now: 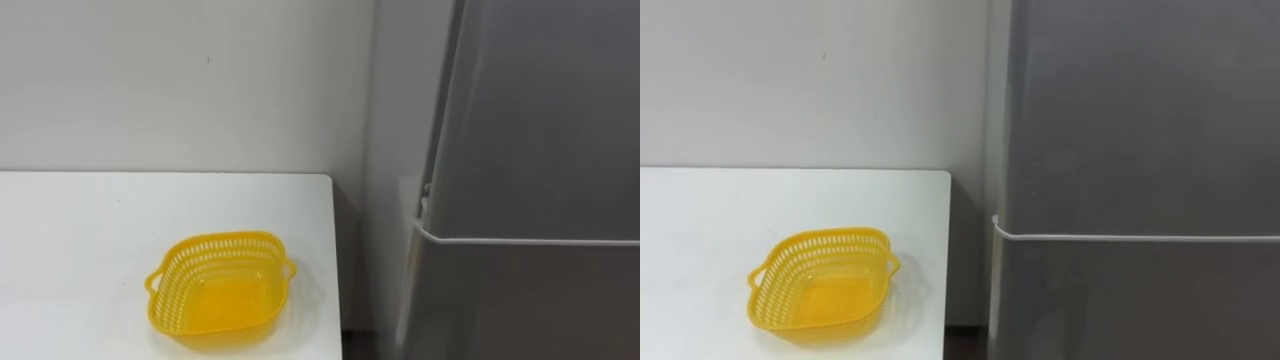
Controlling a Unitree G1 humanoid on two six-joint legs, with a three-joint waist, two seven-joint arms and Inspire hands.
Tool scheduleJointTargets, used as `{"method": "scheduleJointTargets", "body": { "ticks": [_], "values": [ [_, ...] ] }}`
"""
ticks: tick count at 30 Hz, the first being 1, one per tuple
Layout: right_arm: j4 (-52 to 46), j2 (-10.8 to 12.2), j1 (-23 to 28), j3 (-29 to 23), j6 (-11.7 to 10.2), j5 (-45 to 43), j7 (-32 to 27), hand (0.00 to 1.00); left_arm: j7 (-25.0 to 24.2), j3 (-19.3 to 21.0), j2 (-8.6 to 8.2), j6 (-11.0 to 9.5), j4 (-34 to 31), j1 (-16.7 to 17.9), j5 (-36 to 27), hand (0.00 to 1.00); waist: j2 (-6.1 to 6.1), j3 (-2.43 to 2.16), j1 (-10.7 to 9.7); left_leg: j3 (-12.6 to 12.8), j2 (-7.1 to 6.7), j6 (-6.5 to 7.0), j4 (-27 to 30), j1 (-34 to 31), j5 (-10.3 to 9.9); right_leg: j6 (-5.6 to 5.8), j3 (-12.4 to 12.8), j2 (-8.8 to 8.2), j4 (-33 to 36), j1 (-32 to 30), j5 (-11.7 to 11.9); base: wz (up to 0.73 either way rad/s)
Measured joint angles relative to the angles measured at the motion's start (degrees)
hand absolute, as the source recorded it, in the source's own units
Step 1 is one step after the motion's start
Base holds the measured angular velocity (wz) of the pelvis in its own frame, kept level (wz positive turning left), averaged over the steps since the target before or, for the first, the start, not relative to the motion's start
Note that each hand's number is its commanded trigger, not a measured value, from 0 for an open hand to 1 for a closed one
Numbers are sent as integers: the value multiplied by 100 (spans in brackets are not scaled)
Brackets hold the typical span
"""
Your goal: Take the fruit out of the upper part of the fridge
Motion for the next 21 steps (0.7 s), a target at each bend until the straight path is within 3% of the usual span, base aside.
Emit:
{"method": "scheduleJointTargets", "body": {
  "ticks": [6, 10, 13, 15, 21],
  "values": [
    [164, 1, -46, -214, 3, -14, 9, 0, 143, 518, -85, -150, -33, -143, -1629, 0, 47, 17, 42, -2, 1, 0, -3, 78, 0, -2, 15, 0, 25, 49, 2, -2],
    [112, -7, -4, -221, 5, -20, -14, 0, 347, 757, -102, -177, -369, -199, -2237, 0, 67, 14, 98, -2, 1, 1, -35, 125, 0, -2, -2, 1, 24, 87, 1, 1],
    [97, -10, 10, -266, 5, -130, 0, 0, 630, 1018, -131, -205, -1001, -222, -2642, 0, 55, 5, 150, -9, 2, 6, -76, 152, 3, -2, 2, 8, 26, 101, 1, 0],
    [47, -17, 15, -266, 3, -237, 11, 0, 861, 1034, -126, -412, -1429, -277, -2867, 0, 66, -8, 168, -18, -1, 12, -91, 157, 7, -2, 11, 6, 32, 116, 2, 0],
    [-357, -9, 237, -307, -19, -449, -78, 0, 1498, 1234, -135, -646, -2794, -271, -3117, 0, 61, -39, 214, -20, -9, 14, -96, 202, 10, -2, 36, 1, 22, 133, 2, -3]
  ]
}}
